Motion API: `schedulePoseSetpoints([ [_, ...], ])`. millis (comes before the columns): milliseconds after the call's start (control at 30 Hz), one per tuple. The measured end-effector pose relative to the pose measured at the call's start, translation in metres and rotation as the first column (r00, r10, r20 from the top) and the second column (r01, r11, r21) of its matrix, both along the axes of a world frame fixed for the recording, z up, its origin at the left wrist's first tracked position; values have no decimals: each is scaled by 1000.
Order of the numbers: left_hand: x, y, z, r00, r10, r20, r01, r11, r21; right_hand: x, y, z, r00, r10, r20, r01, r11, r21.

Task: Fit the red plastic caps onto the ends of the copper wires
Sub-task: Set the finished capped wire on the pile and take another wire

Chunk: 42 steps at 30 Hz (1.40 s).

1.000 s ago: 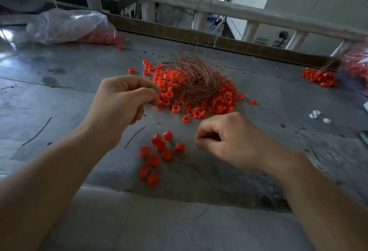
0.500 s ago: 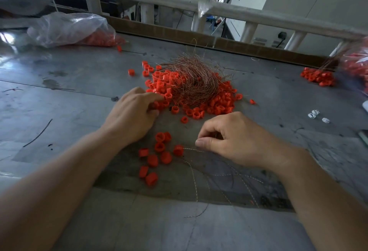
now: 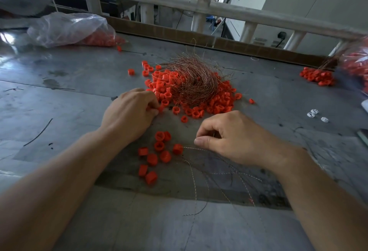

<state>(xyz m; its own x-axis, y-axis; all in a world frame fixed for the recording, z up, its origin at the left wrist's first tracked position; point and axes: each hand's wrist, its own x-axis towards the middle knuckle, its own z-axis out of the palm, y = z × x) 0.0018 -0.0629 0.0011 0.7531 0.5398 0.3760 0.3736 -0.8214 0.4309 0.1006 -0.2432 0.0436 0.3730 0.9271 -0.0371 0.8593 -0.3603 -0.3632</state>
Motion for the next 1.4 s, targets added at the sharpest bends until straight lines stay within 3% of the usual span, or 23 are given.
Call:
schedulePoseSetpoints([
  [200, -2, 0, 2, 998, -19, 56, 19, 1000, 10, 0, 0, 0, 1000, 6, 6, -6, 1000, 7],
  [400, -13, -2, 16, 980, 47, 193, -6, 979, -206, 0, -1, 1, 1000, 1, 12, -1, 1000, 26],
  [467, -16, -7, 22, 962, 21, 272, 98, 904, -416, 2, -1, 1, 999, -4, 32, 2, 999, 40],
  [567, -22, -18, 34, 880, -54, 472, 372, 696, -614, 2, -1, 3, 999, -12, 37, 7, 989, 148],
  [700, -27, -28, 38, 821, -182, 541, 518, 635, -573, -2, 0, 6, 1000, -2, 22, -9, 880, 475],
  [767, -26, -32, 37, 817, -256, 516, 545, 635, -548, -4, 2, 3, 999, 21, 49, -44, 834, 550],
  [1033, -24, -38, 31, 805, -364, 469, 581, 646, -495, -11, 10, -9, 989, 149, -9, -117, 812, 572],
  [1267, -23, -37, 33, 802, -316, 507, 569, 663, -487, -9, 8, -5, 994, 97, 52, -107, 752, 651],
  [1400, -23, -30, 34, 844, -176, 506, 456, 731, -507, -4, 3, 4, 996, -31, 86, -41, 688, 725],
])
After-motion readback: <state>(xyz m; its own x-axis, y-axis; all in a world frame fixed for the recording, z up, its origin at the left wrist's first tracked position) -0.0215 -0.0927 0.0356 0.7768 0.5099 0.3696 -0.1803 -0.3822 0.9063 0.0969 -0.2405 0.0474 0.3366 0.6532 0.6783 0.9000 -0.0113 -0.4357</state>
